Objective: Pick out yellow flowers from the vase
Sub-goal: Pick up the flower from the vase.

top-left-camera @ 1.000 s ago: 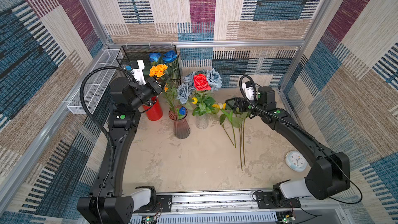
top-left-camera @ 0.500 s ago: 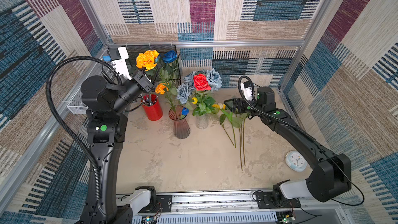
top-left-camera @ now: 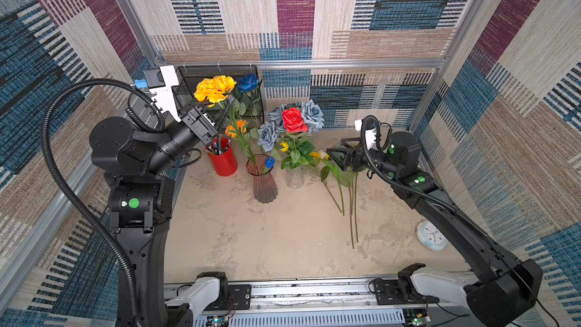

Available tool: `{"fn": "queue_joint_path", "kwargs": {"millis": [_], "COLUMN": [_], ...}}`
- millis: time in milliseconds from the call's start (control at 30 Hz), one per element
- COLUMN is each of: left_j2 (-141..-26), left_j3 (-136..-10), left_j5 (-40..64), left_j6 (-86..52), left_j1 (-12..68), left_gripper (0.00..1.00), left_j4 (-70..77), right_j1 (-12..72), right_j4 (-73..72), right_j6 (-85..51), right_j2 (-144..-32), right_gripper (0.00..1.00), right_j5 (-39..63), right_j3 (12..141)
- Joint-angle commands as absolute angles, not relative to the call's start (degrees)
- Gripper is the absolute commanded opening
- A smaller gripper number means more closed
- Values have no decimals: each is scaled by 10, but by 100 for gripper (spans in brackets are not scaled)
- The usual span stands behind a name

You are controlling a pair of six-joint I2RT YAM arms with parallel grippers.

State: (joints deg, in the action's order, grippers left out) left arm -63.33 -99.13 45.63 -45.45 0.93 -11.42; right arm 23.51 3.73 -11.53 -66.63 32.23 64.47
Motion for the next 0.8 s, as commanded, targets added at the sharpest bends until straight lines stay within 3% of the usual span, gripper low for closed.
{"fn": "queue_joint_path", "kwargs": {"millis": [0, 167, 433, 767], "left_j2": [-629, -605, -575, -568], "left_j3": [-965, -902, -805, -784], "left_j5": [509, 524, 475, 456], "left_j6": [-503, -504, -526, -502], "left_j1": [10, 11, 46, 142], "left_gripper": [22, 22, 21, 21], "left_j4": [-75, -22, 84, 90], "right_j1": [261, 328, 434, 461], "right_j4": [-10, -45, -46, -95], "right_j6": [-65, -61, -48, -76], "right_j2": [-642, -617, -680, -770], "right_gripper": [96, 96, 96, 96], "right_j5": [394, 463, 449, 461], "right_j3": [654, 666, 723, 778]}}
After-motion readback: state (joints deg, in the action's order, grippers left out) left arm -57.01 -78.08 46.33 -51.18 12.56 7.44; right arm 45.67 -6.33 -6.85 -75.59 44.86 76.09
